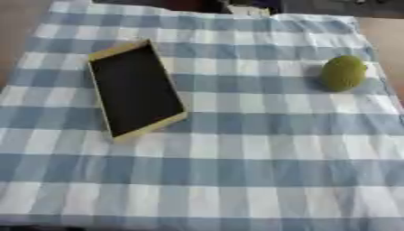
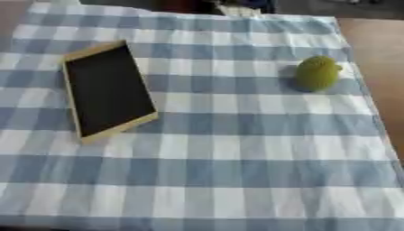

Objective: Pick up objects on the table and place them in the box.

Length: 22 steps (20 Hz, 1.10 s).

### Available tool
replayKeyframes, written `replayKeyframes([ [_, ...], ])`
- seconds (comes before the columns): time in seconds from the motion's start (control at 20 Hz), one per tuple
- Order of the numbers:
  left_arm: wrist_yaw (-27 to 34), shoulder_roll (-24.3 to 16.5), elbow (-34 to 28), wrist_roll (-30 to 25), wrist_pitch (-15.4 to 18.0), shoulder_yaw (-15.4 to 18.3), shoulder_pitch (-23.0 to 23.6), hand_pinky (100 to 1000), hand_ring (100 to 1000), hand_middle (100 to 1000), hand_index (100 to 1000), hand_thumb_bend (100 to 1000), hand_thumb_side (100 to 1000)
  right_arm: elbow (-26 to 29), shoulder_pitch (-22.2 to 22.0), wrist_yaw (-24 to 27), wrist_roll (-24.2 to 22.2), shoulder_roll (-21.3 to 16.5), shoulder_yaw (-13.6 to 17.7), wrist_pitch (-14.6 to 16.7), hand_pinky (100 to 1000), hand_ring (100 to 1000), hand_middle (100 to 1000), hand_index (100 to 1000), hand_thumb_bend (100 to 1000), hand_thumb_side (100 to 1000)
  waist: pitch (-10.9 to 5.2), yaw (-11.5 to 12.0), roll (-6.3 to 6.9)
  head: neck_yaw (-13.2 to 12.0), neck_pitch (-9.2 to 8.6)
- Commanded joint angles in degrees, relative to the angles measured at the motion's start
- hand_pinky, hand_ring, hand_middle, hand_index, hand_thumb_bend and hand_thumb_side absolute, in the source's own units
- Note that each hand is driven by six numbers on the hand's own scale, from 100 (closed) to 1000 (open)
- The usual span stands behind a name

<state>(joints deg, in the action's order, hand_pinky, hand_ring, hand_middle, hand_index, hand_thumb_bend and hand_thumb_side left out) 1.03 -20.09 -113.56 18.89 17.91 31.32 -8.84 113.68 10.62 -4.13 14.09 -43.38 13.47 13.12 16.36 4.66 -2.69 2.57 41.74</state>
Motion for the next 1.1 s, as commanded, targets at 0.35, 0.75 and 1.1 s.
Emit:
replayKeyframes([
  [0.35, 0.0, -2.31, -1.03, -0.36, 0.07, 0.35, -0.07, 689, 530, 739, 863, 111, 481, 0.91, -0.76, -19.05, -12.08, -15.18, -6.79, -4.28, 812, 801, 810, 845, 267, 522, -1.43, -0.03, -0.44, -0.18, 0.32],
  [0.75, 0.13, -2.34, -1.03, -0.53, 0.05, 0.18, -0.27, 689, 530, 739, 862, 111, 480, 0.87, -2.28, -23.47, -22.54, -17.34, -10.42, -4.08, 822, 822, 834, 859, 273, 544, -1.38, 0.34, -0.54, -0.02, 0.13],
  [1.1, 0.24, -2.3, -1.03, -0.7, 0.05, 0.1, -0.27, 689, 530, 740, 862, 109, 481, -0.07, -2.36, -22.76, -27.58, -17.62, -12.98, -3.18, 826, 828, 840, 864, 271, 561, -1.34, 0.47, -0.48, 0.21, 0.01],
])
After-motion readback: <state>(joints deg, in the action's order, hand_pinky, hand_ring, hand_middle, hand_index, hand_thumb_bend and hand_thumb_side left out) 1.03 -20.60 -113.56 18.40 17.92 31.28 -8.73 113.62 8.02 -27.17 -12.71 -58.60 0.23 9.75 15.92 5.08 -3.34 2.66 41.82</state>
